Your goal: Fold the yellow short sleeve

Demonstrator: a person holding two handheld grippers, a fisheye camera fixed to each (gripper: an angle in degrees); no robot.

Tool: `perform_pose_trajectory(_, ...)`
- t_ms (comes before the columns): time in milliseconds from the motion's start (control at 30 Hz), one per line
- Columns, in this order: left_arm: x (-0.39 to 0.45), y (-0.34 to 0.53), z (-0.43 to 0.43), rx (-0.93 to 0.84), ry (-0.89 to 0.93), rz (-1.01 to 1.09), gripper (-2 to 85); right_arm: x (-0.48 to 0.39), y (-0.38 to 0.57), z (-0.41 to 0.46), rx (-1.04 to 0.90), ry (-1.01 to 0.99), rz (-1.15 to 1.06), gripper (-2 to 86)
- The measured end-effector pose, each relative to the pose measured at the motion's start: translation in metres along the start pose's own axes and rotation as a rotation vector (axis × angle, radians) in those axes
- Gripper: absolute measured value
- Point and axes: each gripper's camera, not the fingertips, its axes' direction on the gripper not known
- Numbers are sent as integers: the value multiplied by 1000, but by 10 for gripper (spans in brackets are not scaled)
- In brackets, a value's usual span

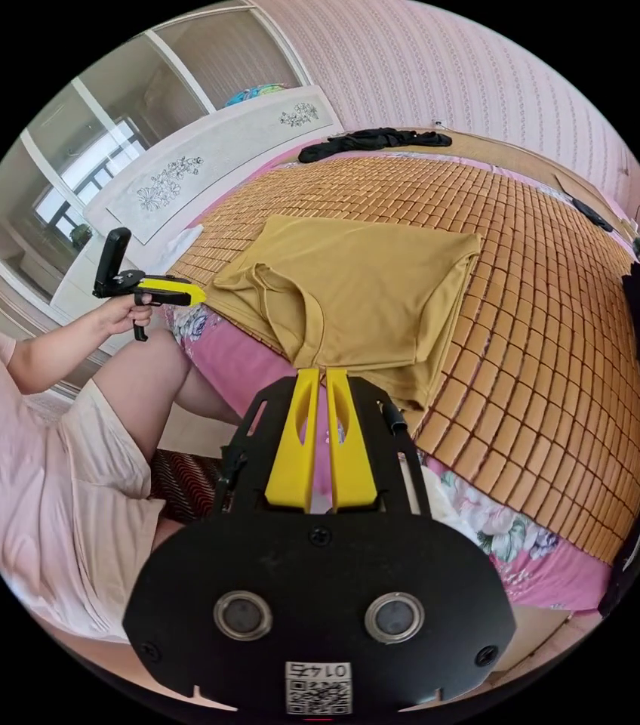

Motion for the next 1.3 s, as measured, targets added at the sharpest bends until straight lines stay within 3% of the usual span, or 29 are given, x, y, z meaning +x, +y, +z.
perform_pose_trajectory(200,29,-17,-11,105,-85,-50,30,-45,-16,-6,15,65,12,36)
perform_pose_trajectory(433,46,-76,44,-47,-220,-95,60,-79,-80,43,-103,158,24,39)
perform_pose_trajectory(533,44,-76,66,-158,-191,-133,24,-85,-93,64,-163,195,16,34)
perform_pose_trajectory(800,72,-23,39,-92,-167,-24,-9,-116,-99,84,-283,209,-111,1)
perform_pose_trajectory(967,76,5,32,-138,-170,-27,-10,-121,-91,86,-351,206,-109,-8)
perform_pose_trajectory(1167,96,-3,14,-44,-192,8,-10,-129,-126,77,-242,199,-68,-9)
perform_pose_trajectory(1300,111,-26,27,-28,-194,35,-10,-126,-143,105,-319,196,-43,-9)
